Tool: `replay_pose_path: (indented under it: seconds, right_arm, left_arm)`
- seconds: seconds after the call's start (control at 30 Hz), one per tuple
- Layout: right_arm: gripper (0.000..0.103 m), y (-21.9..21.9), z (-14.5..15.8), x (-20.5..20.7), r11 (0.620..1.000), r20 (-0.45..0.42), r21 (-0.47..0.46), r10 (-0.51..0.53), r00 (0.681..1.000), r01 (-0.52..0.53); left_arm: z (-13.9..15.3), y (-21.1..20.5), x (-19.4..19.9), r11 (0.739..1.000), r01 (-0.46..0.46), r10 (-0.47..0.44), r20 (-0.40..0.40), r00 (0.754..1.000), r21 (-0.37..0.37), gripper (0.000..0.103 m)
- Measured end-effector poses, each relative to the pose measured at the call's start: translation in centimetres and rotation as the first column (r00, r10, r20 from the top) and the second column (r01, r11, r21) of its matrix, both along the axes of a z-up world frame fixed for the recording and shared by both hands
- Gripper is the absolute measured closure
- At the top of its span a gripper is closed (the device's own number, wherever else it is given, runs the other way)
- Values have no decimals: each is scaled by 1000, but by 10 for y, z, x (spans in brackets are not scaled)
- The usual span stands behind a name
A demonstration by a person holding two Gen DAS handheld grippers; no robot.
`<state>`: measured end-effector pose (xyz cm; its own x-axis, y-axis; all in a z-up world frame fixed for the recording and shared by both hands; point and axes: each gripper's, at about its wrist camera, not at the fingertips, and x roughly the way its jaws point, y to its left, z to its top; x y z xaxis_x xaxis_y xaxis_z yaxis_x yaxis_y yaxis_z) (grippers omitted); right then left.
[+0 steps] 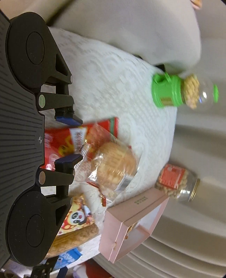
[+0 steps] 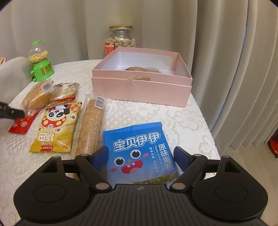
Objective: Organize snacks
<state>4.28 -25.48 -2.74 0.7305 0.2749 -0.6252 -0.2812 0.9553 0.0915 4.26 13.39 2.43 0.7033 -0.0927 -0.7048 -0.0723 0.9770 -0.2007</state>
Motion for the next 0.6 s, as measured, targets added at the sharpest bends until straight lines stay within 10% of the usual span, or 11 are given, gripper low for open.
replay_pose_path:
  seconds: [0.6]
  right_arm:
    - [8,1,-18,1,996,-20,78,-48,999,50]
  left_arm:
    - [-13,-31,29,986,84,-85,5,996,145,32]
